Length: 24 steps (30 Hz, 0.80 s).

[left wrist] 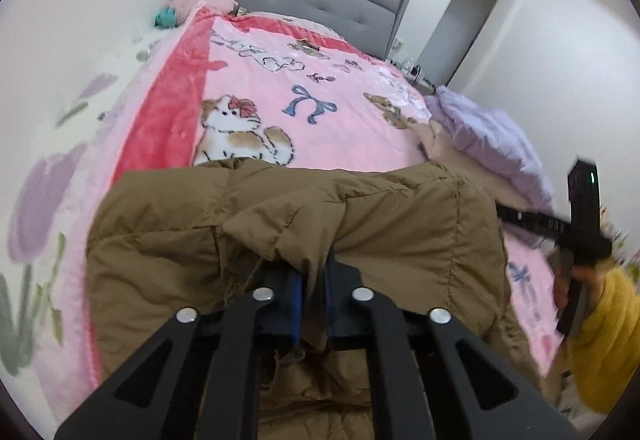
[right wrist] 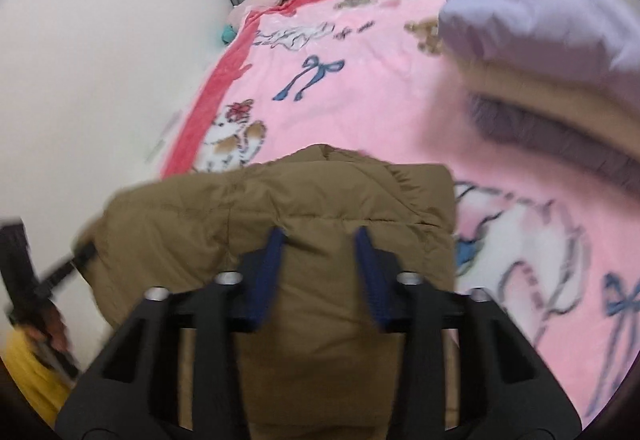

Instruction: Fold large clothes

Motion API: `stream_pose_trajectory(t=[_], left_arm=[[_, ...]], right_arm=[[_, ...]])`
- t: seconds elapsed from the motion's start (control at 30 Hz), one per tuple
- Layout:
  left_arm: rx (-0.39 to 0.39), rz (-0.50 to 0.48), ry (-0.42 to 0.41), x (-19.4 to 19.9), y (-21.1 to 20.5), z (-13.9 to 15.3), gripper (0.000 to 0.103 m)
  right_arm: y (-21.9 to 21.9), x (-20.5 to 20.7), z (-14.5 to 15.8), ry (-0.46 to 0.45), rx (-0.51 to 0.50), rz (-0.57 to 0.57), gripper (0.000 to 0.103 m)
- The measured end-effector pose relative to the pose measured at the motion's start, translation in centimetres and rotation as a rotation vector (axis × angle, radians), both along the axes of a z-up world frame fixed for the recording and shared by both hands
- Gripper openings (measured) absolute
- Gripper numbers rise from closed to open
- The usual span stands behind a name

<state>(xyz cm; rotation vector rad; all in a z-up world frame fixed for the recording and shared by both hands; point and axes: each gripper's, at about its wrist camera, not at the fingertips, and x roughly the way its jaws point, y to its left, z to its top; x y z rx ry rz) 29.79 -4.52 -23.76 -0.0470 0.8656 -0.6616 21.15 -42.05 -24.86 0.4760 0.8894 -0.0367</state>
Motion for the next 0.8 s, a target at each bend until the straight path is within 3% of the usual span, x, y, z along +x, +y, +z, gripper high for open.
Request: stream_pose_trajectory(t=[0.03, 0.07, 0.1, 0.2, 0.27, 0.37, 0.47, 0.53, 0.8], left_arm=[[0.011, -0.013, -0.032, -0.2, 0.1, 0.7, 0.005], [0.004, -0.012, -0.052, -0.4, 0.4, 1.4, 0.004], [-0.008, -0.005, -0.078, -0.5, 1.0, 2.4, 0.004], [-0.005, 0.024, -0.129, -0.4, 2.4, 4.4, 0.004], [-0.010, 0.027, -0.097, 0.1, 3.0, 4.2, 0.004], [0.054, 0.024, -0.006, 0.7, 3.5, 1.4, 0.004], [0.026, 0.035, 0.116, 1.0, 4.0, -2.3, 0.004], [0.034, 0.030, 0.125, 1.0, 3.4, -3.6, 0.004], [0.149, 0.013, 0.159, 4.5, -0.4, -6.2, 0.007]], right_arm=[[-0.9, 0.6, -0.3, 0.008, 0.039, -0.024, 0.026], [-1.2, 1.2, -0.3, 0.009, 0.055, -0.026, 0.012], [-1.2, 2.1, -0.1, 0.008, 0.071, -0.006, 0.007], [1.2, 4.0, 1.3, -0.020, 0.030, 0.106, 0.007], [3.9, 5.3, 1.8, -0.026, -0.021, 0.203, 0.008], [8.0, 7.6, 0.1, 0.046, -0.188, 0.284, 0.009], [10.7, 9.2, -3.2, 0.128, -0.311, 0.332, 0.007], [11.3, 9.8, -4.7, 0.150, -0.382, 0.318, 0.005], [9.5, 11.6, -7.7, 0.247, -0.354, 0.276, 0.004]])
